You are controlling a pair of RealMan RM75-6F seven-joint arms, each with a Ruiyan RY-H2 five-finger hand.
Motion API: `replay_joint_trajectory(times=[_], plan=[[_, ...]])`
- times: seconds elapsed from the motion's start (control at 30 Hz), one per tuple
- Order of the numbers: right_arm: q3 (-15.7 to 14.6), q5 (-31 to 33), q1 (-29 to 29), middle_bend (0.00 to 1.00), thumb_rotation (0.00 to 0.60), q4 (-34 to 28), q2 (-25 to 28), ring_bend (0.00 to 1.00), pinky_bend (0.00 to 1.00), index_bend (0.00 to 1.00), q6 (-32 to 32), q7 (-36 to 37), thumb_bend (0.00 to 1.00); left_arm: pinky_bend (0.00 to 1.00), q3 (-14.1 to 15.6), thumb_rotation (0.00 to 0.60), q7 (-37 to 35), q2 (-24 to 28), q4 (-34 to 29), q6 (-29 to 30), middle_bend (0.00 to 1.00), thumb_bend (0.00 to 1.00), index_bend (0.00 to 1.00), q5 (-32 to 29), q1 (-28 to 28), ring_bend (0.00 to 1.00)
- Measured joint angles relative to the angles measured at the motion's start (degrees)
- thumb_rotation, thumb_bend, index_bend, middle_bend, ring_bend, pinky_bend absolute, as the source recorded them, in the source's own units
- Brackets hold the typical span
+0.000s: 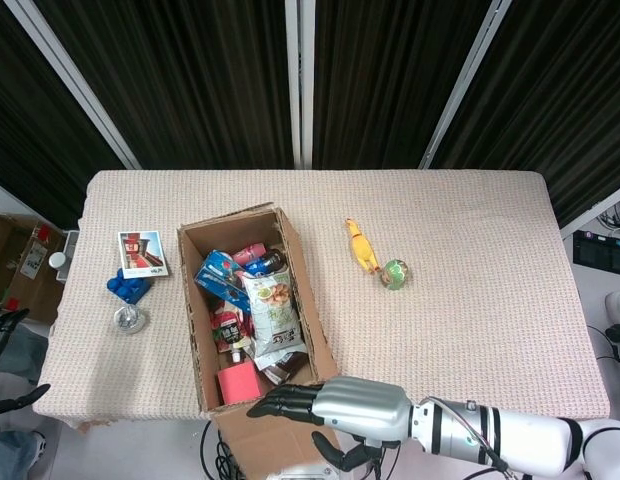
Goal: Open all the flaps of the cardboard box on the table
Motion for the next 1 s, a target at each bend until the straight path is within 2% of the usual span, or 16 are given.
replay_joint_trajectory(times=[0.1, 0.23, 0.33, 0.43, 0.53, 0.67, 0.8, 0.93, 1.0], plan=[[0.6, 0.2, -1.1, 0.05, 0.6, 0.0, -0.5, 0.0, 0.13, 0.0, 0.2, -2.4, 0.8, 0.2, 0.0, 0.489, 0.0, 0.0, 0.0, 0.1, 0.15, 0.1, 0.11, 0.1, 0.0, 0.09], [1.7, -1.9, -3.7, 0.02, 0.6, 0.0, -1.8, 0.0, 0.01, 0.0, 1.3, -8.2, 0.77, 0.2, -0.1, 0.488, -0.1, -0.2, 0.3, 0.2, 0.15, 0.1, 0.11, 0.0, 0.1, 0.09], [2.6, -5.9, -7.8, 0.0, 0.6, 0.0, -3.1, 0.0, 0.0, 0.0, 2.8, -15.7, 0.68, 0.2, -0.2, 0.487, -0.3, -0.6, 0.7, 0.5, 0.15, 0.1, 0.11, -0.1, 0.2, 0.09], [3.1, -12.2, -13.6, 0.0, 0.6, 0.0, -5.6, 0.0, 0.0, 0.0, 5.9, -26.2, 0.6, 0.2, -0.3, 0.49, -0.7, -1.0, 1.4, 0.9, 0.15, 0.1, 0.11, -0.1, 0.3, 0.09], [2.7, -19.6, -22.1, 0.0, 0.6, 0.0, -9.8, 0.0, 0.0, 0.0, 10.6, -38.6, 0.57, 0.2, -0.5, 0.488, -0.9, -1.5, 2.0, 1.5, 0.15, 0.1, 0.11, 0.0, 0.5, 0.09], [1.6, -28.3, -37.5, 0.0, 0.6, 0.4, -16.4, 0.0, 0.0, 0.0, 18.1, -51.4, 0.56, 0.2, -0.6, 0.487, -0.6, -2.0, 2.2, 2.4, 0.15, 0.1, 0.11, 0.5, 0.7, 0.09], [1.1, -36.9, -49.6, 0.0, 0.6, 3.0, -22.8, 0.0, 0.0, 0.0, 26.1, -53.4, 0.55, 0.2, -0.7, 0.487, -0.1, -2.4, 2.0, 3.1, 0.15, 0.1, 0.11, 0.9, 1.0, 0.09], [0.2, -43.6, -54.1, 0.0, 0.6, 7.0, -25.9, 0.0, 0.0, 0.0, 33.2, -47.5, 0.54, 0.2, -0.8, 0.49, 0.7, -3.1, 2.3, 3.6, 0.15, 0.1, 0.11, 1.1, 1.2, 0.09], [-1.0, -47.6, -54.9, 0.0, 0.6, 9.3, -26.2, 0.0, 0.0, 0.0, 36.1, -42.0, 0.52, 0.2, -0.9, 0.488, 0.8, -3.5, 2.6, 3.6, 0.15, 0.1, 0.11, 1.1, 1.2, 0.09]])
